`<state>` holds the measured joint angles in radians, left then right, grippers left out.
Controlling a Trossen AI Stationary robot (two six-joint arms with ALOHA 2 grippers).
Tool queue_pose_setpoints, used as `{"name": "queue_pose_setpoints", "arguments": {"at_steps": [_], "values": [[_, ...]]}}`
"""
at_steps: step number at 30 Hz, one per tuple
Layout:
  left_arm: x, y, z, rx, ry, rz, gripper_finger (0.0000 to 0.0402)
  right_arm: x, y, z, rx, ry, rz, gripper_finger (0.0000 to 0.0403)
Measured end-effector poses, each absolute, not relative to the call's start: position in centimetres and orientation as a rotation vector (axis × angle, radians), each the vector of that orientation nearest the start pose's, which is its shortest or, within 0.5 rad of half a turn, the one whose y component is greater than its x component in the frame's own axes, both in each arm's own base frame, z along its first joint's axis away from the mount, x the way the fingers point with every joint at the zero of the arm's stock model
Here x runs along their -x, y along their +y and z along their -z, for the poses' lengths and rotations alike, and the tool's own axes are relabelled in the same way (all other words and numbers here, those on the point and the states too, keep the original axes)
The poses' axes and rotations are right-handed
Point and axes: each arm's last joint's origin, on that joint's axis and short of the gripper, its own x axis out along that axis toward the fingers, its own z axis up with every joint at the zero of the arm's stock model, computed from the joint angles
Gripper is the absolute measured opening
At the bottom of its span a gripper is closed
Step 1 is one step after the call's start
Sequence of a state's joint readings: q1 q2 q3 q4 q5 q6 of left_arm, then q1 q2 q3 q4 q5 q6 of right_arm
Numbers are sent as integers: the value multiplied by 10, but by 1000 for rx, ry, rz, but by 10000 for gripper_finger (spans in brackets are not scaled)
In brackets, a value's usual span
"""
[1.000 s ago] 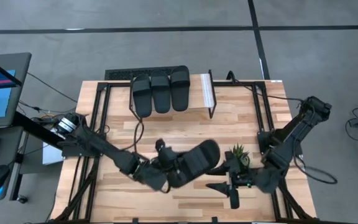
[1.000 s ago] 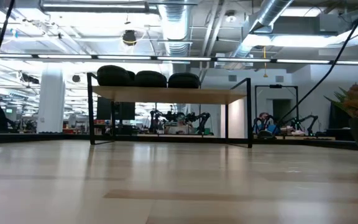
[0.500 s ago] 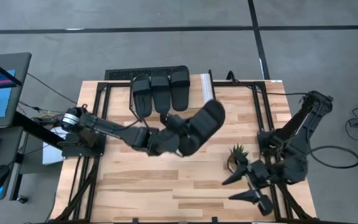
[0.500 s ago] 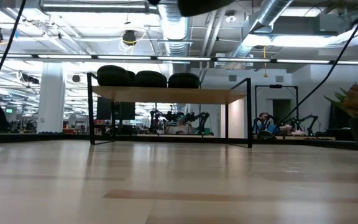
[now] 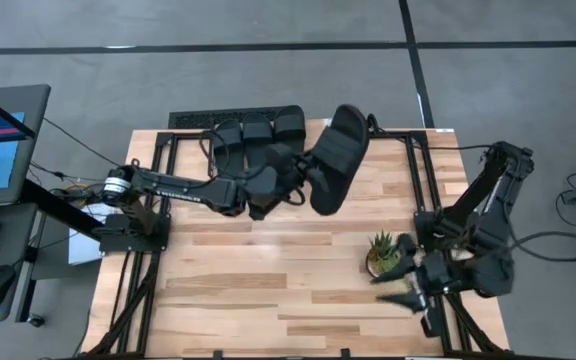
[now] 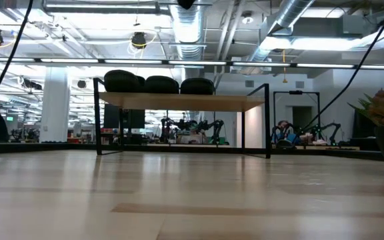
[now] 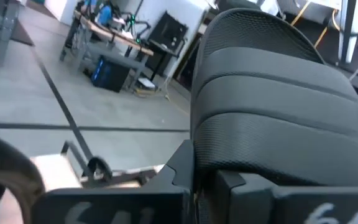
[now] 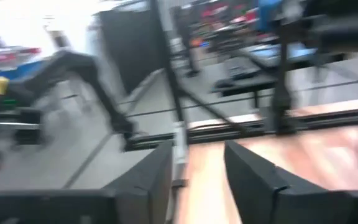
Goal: Pick and place slides into the shelf
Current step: Put the black slipper on the shelf
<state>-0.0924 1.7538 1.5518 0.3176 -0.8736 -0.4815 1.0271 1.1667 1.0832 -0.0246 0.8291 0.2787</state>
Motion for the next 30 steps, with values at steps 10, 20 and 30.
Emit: {"name": "queue_pose_setpoints", "arguments": {"at_steps": [10,20,30], "values": [[-399,6,-434,415,-357,-789,0,-134,185,-372,-230,13,319,55],[-400,15,-439,426,-358,-721,0,-180,165,-357,-314,-23,542,55],[-403,13,-434,404,-298,-647,0,-204,177,-353,102,157,397,56]]}}
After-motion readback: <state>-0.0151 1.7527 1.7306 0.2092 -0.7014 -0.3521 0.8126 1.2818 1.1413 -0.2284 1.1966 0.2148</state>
